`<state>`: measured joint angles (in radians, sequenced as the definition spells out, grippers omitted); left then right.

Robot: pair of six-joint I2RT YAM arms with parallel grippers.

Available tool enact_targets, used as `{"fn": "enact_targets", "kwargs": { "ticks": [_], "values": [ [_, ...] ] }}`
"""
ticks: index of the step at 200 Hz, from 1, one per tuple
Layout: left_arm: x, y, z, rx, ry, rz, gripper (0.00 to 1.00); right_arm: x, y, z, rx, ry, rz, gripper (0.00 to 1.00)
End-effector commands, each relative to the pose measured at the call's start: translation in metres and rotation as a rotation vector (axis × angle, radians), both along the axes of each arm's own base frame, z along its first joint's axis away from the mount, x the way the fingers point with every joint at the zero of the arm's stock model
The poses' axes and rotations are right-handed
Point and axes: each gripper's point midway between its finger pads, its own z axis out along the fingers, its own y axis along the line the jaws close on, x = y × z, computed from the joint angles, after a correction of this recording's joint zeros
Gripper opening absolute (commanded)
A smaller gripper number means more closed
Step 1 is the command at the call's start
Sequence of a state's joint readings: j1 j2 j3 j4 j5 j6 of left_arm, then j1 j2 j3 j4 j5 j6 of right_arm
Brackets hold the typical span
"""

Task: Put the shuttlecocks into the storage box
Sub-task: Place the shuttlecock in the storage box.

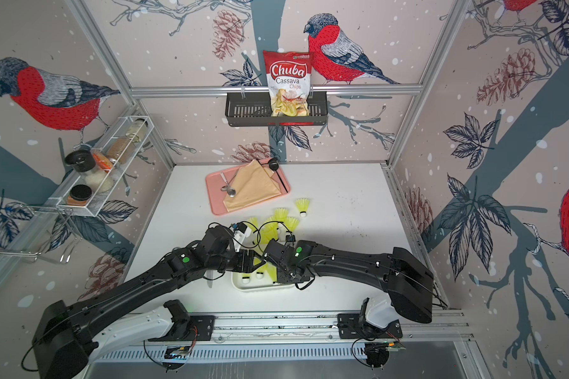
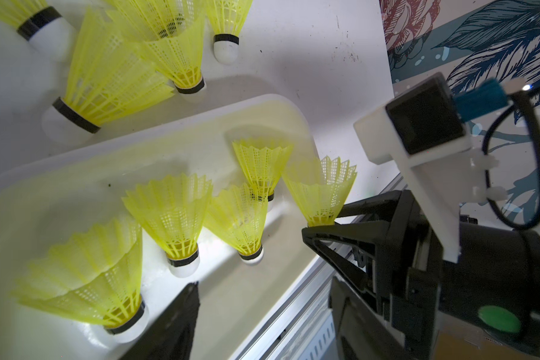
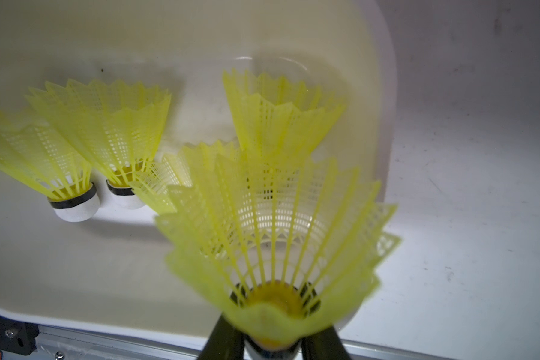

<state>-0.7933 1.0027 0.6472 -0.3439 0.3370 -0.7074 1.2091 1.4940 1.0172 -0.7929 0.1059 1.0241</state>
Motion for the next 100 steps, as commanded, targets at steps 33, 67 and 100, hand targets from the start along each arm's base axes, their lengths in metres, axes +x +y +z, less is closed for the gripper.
{"fn": "enact_targets", "kwargs": {
  "ticks": [33,67,100],
  "values": [
    [-0.0002,0.0012,0.0003,-0.001,-0.005,0.014,0.69,0.0058,-0.0011,-0.0045,-0.047,-0.018,-0.002,0.40],
    [-0.0004,0.0017,0.0016,-0.005,-0.005,0.019,0.69,0.0041,-0.0044,-0.0040,-0.063,-0.014,-0.002,0.48],
    [0.0004,0.0017,0.0026,-0.007,-0.007,0.023,0.69,0.0019,-0.0067,0.0025,-0.063,-0.017,-0.002,0.48]
  ]
}}
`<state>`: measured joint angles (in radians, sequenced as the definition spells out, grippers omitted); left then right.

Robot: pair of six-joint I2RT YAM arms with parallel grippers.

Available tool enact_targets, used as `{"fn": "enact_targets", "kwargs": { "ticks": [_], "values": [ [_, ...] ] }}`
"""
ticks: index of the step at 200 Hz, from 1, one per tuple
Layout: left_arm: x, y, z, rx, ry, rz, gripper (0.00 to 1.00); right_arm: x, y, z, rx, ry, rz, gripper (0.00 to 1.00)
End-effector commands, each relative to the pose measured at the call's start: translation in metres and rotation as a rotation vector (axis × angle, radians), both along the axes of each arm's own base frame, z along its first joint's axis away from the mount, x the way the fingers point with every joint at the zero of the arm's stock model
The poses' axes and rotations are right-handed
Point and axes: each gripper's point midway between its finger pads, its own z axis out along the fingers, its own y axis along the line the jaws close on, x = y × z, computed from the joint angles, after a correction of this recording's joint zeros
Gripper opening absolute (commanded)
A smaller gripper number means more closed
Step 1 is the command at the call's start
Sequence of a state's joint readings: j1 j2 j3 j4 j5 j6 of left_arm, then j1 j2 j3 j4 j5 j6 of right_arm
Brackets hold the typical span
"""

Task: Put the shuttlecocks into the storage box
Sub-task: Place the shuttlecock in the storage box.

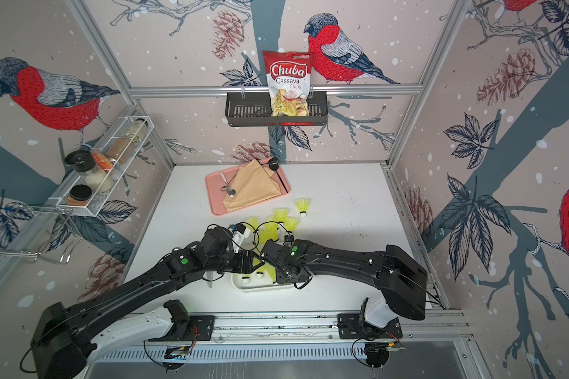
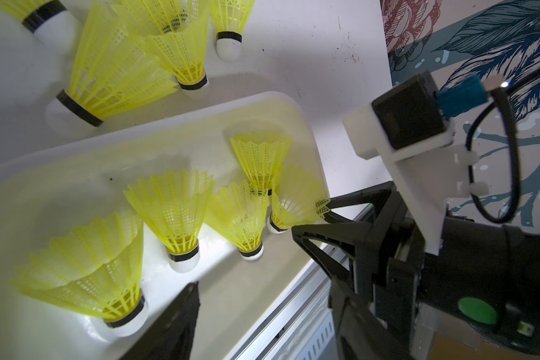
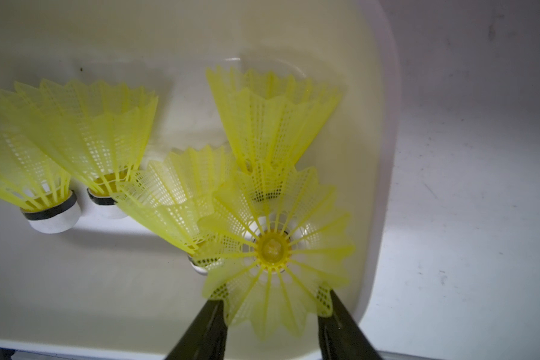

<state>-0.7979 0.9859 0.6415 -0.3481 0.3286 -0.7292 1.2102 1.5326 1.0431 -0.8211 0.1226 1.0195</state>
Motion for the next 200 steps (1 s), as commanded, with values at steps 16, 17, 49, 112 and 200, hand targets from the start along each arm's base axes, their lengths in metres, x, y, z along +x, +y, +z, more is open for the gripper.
{"fn": "enact_targets", "kwargs": {
  "ticks": [16,17,49,112,200],
  "values": [
    [0.002,0.000,0.001,0.000,-0.013,0.008,0.69,-0.003,-0.007,0.010,-0.020,-0.013,-0.002,0.48],
    [0.002,0.000,0.001,-0.001,-0.012,0.009,0.69,-0.003,-0.007,0.010,-0.020,-0.013,-0.001,0.48],
    [0.002,0.001,0.002,-0.002,-0.011,0.016,0.69,-0.006,-0.009,0.017,-0.015,-0.014,-0.011,0.48],
    [0.006,0.005,0.013,-0.007,-0.019,0.062,0.68,0.000,-0.006,0.049,0.040,-0.062,-0.032,0.48],
    [0.047,0.021,0.048,0.089,-0.025,0.215,0.68,0.089,-0.004,0.110,0.223,-0.118,-0.101,0.64]
  ]
}}
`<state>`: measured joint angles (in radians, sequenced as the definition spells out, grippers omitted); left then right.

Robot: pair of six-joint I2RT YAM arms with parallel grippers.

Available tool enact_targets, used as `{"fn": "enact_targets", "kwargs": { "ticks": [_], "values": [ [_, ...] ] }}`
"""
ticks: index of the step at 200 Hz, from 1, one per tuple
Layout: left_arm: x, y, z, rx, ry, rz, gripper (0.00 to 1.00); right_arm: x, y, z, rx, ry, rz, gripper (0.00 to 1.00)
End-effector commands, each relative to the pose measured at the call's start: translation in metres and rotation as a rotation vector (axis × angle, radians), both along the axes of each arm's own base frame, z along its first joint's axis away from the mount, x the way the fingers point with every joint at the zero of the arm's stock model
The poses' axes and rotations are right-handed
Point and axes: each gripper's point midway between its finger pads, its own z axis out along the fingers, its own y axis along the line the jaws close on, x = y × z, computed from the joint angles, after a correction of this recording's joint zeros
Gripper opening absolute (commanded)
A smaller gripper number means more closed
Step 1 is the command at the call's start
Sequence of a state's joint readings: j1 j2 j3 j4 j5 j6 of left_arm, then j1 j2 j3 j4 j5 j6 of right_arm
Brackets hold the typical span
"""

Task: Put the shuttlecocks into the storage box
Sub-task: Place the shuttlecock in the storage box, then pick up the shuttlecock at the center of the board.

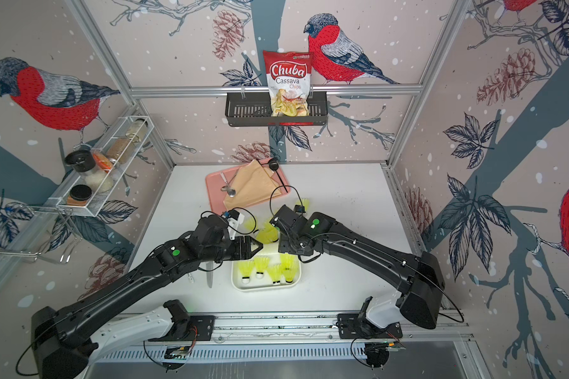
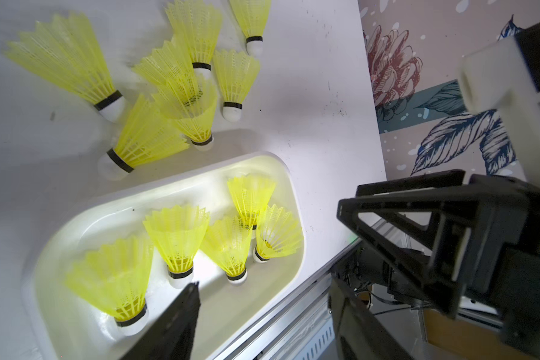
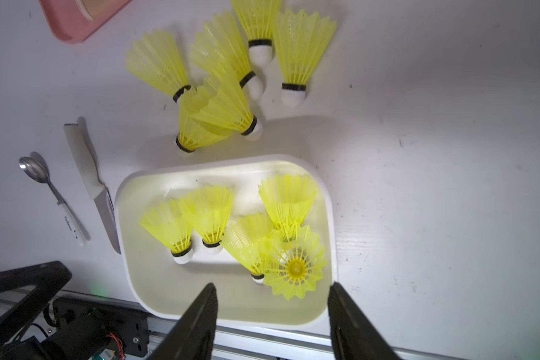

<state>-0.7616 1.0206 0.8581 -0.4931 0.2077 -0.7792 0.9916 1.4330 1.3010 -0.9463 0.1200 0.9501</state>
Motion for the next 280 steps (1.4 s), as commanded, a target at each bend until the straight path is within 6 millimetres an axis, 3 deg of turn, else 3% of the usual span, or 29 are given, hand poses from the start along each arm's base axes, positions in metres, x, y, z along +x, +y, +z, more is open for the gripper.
{"fn": "enact_targets", "kwargs": {
  "ticks": [1,46,98,138,146,151,183,233,280],
  "values": [
    [0.012,0.014,-0.006,0.068,0.032,0.064,0.68,0.015,0.000,0.006,0.028,-0.007,0.051,0.64],
    [0.040,0.035,-0.019,0.094,0.085,0.188,0.65,0.049,-0.013,0.008,0.092,-0.002,0.033,0.75],
    [0.065,0.029,-0.034,0.096,0.122,0.223,0.64,0.083,-0.023,-0.007,0.099,-0.016,-0.002,0.75],
    [0.088,-0.001,-0.030,0.017,0.104,0.167,0.67,0.125,-0.048,-0.034,0.024,-0.034,-0.037,0.67],
    [0.091,-0.006,-0.037,0.015,0.118,0.150,0.68,0.133,-0.052,-0.039,0.013,-0.038,-0.037,0.66],
    [0.098,-0.014,-0.028,-0.006,0.099,0.135,0.68,0.138,-0.054,-0.041,0.008,-0.042,-0.033,0.65],
    [0.120,-0.046,-0.030,-0.083,0.103,0.073,0.70,0.167,-0.064,-0.071,-0.059,-0.022,-0.019,0.58],
    [0.148,-0.076,-0.043,-0.120,0.114,0.019,0.71,0.201,-0.054,-0.103,-0.112,0.001,0.020,0.55],
    [0.164,-0.087,-0.053,-0.104,0.120,0.003,0.71,0.213,-0.046,-0.129,-0.130,0.040,0.038,0.54]
  ]
}}
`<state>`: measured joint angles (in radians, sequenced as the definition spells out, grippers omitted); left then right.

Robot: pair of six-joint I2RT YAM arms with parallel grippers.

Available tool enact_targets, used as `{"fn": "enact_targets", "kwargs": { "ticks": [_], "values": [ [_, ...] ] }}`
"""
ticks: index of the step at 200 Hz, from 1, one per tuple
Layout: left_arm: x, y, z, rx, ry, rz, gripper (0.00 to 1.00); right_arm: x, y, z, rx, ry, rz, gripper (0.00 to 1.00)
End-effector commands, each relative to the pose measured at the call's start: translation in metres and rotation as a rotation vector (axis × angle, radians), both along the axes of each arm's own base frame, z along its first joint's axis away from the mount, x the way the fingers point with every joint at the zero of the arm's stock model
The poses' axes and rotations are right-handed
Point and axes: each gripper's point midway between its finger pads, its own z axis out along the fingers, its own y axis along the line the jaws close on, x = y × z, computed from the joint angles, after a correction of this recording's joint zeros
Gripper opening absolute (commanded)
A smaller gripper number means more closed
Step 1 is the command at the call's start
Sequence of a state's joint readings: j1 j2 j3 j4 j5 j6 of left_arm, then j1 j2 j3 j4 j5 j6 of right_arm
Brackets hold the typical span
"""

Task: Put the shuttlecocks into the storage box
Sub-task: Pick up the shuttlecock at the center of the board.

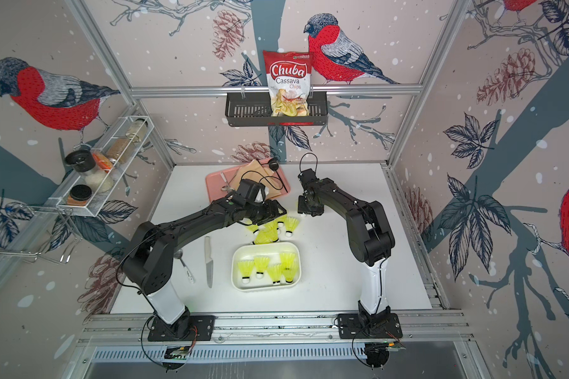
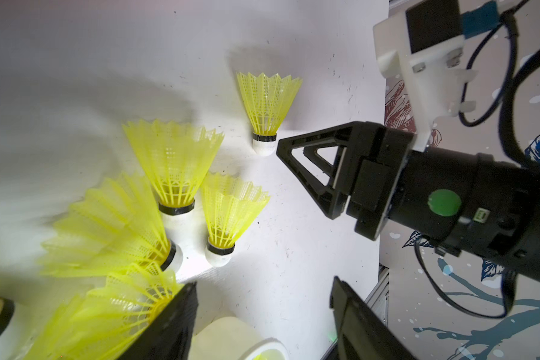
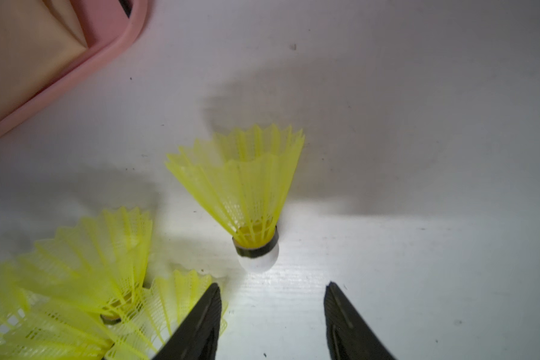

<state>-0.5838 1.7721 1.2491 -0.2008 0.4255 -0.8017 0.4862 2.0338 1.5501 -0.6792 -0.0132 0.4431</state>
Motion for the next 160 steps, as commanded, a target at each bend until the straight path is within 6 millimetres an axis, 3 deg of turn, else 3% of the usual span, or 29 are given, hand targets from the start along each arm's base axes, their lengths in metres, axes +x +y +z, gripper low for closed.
{"fn": "enact_targets", "kwargs": {
  "ticks": [1,107,160],
  "values": [
    [0.009,-0.008,0.007,-0.021,-0.044,-0.031,0.71,0.005,0.003,-0.008,-0.012,0.003,0.023,0.54],
    [0.011,-0.009,-0.007,-0.007,-0.028,-0.037,0.70,0.014,0.007,-0.031,-0.034,0.028,0.038,0.42],
    [0.013,-0.012,-0.008,-0.010,-0.030,-0.040,0.69,0.012,0.006,-0.033,-0.046,0.034,0.032,0.26]
  ]
}}
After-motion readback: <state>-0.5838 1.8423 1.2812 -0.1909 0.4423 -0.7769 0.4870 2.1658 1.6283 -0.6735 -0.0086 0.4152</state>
